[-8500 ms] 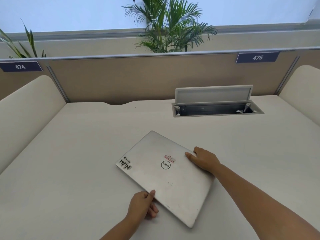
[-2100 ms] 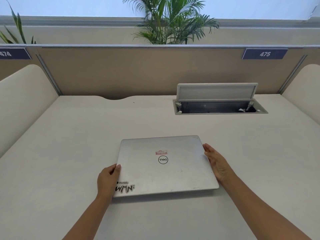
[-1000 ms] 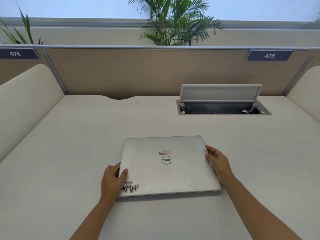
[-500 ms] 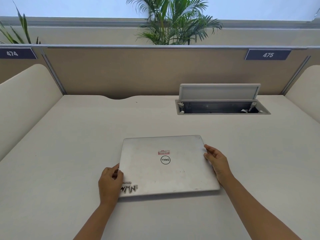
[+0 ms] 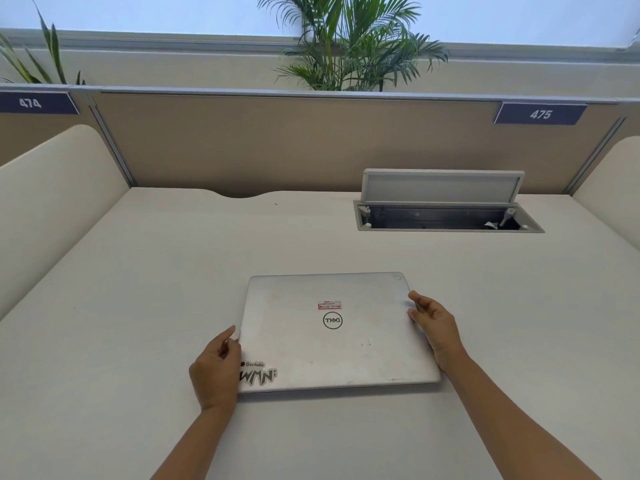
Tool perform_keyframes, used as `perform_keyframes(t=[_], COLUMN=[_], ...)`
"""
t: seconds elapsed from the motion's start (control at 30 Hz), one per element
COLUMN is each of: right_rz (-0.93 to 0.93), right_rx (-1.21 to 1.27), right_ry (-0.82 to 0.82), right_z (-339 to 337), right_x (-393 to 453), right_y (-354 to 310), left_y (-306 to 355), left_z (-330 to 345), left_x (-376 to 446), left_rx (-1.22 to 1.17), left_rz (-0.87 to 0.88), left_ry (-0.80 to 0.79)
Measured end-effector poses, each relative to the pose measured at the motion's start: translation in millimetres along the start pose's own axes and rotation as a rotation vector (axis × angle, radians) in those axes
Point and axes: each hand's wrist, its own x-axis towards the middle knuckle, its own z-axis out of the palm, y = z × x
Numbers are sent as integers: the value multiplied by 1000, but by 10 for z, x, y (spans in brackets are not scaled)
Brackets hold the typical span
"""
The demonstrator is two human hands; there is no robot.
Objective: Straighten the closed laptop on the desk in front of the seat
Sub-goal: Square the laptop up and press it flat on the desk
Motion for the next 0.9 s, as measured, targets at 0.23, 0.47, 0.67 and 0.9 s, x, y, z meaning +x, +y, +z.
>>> perform_keyframes(t=[0.23,0.47,0.67,0.9], right_rz=[-1,-16,-54,-61], right_rx=[-5,-47,-98,-135], right_ry=[24,26,14,6], right_z=[-5,5,48,32], right_x=[12,2,-19,-24], right_y=[19,-3,-11,-10], left_y=[-24,-22,-8,-15], left_z=[18,21,35,50], left_x=[2,-38,-45,-59], left_rx=[67,97,197,225], left_rz=[53,111,135,146], left_ry=[50,62,69,71])
